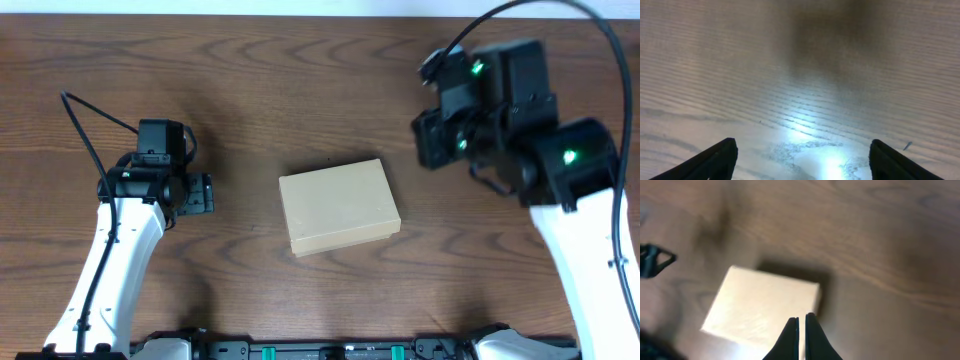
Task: Pack container
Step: 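Press the closed lid down with the right gripper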
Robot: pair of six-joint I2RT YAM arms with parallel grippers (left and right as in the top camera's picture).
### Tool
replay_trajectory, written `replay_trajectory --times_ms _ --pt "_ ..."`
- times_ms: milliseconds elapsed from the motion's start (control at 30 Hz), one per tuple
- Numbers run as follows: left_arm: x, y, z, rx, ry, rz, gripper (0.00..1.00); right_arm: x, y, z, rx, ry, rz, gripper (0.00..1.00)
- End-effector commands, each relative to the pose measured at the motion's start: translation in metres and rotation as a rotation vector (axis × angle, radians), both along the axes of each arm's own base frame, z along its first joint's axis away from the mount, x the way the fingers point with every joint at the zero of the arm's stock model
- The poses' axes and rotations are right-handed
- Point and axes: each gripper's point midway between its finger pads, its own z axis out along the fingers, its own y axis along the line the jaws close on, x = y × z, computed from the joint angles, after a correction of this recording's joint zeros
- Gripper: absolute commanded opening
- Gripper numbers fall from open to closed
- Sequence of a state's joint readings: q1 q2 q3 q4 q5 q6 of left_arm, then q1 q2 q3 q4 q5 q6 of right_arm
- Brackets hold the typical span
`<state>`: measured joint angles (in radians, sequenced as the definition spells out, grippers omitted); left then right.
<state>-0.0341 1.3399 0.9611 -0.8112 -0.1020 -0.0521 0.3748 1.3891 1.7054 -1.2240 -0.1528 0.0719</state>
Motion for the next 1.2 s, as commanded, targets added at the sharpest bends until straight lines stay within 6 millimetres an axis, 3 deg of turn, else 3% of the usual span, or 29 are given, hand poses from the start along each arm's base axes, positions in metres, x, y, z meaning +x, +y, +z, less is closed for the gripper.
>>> replay_trajectory --times_ms 0,200,333,533,900,1167 --pt "0.001 0.006 0.006 0.025 -0.012 0.016 0.84 -0.013 0.008 -0.005 -0.041 0.029 -0.089 0.01" --pt "0.001 0.006 0.006 0.024 -0.012 0.019 0.83 -0.038 0.036 -0.034 -0.095 0.093 -0.078 0.01" --pt "0.001 0.006 0.006 0.024 -0.014 0.019 0.83 -0.048 0.045 -0.067 -0.125 0.149 -0.077 0.01" --pt "0.002 0.002 0.006 0.004 -0.014 0.012 0.83 -0.045 0.056 -0.115 -0.12 0.186 -0.075 0.01" --pt "0.003 -0.003 0.005 -0.026 -0.017 0.003 0.83 -0.042 0.077 -0.181 -0.2 0.331 -0.036 0.01" --pt "0.003 -0.004 0.005 -0.027 -0.017 0.003 0.83 -0.047 0.08 -0.197 -0.234 0.373 -0.034 0.01"
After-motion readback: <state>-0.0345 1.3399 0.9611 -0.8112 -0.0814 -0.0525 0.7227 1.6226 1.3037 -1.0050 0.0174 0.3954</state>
